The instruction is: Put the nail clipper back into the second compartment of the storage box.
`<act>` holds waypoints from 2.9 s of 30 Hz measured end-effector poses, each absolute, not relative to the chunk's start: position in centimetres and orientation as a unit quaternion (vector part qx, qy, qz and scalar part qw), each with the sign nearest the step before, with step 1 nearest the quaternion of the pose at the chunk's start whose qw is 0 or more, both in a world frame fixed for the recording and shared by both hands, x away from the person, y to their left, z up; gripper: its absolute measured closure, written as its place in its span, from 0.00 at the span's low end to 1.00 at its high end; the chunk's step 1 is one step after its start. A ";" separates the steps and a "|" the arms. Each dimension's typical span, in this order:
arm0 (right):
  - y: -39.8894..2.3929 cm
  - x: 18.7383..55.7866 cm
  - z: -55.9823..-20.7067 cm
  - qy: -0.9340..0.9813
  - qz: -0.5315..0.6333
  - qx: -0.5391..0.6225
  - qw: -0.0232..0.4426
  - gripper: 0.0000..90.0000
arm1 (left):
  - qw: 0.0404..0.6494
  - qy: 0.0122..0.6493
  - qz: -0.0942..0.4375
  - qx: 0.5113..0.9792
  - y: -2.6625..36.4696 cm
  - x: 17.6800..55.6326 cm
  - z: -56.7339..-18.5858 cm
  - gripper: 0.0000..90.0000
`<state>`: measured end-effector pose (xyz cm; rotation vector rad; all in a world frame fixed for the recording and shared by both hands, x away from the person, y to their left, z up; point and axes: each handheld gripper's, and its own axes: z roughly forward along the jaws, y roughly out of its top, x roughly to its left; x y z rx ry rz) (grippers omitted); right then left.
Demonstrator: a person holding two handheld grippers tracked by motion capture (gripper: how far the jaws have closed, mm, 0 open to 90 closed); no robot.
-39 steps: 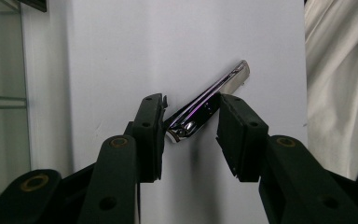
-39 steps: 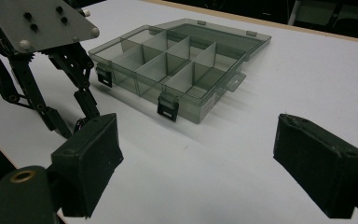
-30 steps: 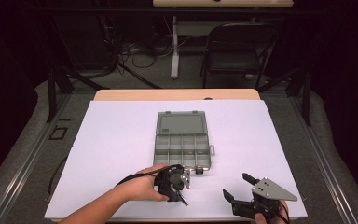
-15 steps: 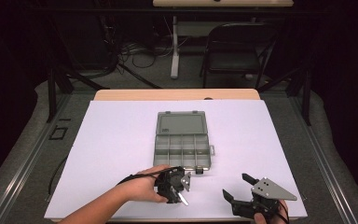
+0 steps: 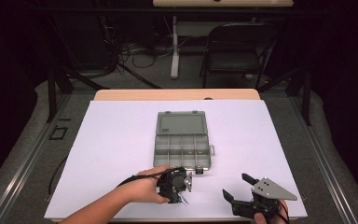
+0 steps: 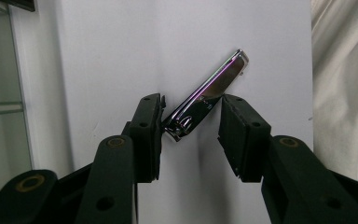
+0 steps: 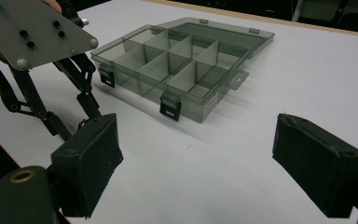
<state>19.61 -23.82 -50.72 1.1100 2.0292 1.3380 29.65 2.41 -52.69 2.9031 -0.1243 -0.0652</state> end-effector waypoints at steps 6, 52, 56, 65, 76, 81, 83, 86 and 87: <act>-23.8 19.6 -50.7 0.738 0.487 0.405 0.232 0.16 | 0.110 -0.035 -0.021 0.993 2.3 29.9 -52.5 0.78; -24.0 19.7 -50.8 0.736 0.488 0.407 0.232 0.16 | 0.122 0.049 -0.039 0.991 3.2 31.1 -51.0 0.89; -24.1 19.7 -50.8 0.736 0.489 0.407 0.231 0.16 | 0.129 0.058 -0.041 0.989 3.6 31.2 -50.6 0.89; -24.1 19.7 -50.8 0.736 0.489 0.408 0.231 0.16 | 0.145 0.070 -0.040 0.986 4.2 31.3 -49.9 0.89; -24.1 19.6 -50.7 0.739 0.483 0.410 0.230 0.16 | 0.151 0.074 -0.039 0.985 4.5 31.5 -49.4 0.89; -24.1 19.6 -50.7 0.737 0.487 0.408 0.230 0.16 | 0.156 0.080 -0.037 0.984 4.8 31.6 -49.0 0.89; -24.1 19.7 -50.7 0.735 0.489 0.408 0.231 0.16 | 0.158 0.083 -0.035 0.983 4.9 31.8 -48.8 0.89; -24.2 19.6 -50.6 0.739 0.481 0.411 0.231 0.16 | 0.163 0.092 -0.029 0.982 5.1 32.1 -48.4 0.89; -24.1 19.6 -50.7 0.738 0.483 0.411 0.230 0.16 | 0.164 0.094 -0.026 0.982 5.2 32.2 -48.2 0.89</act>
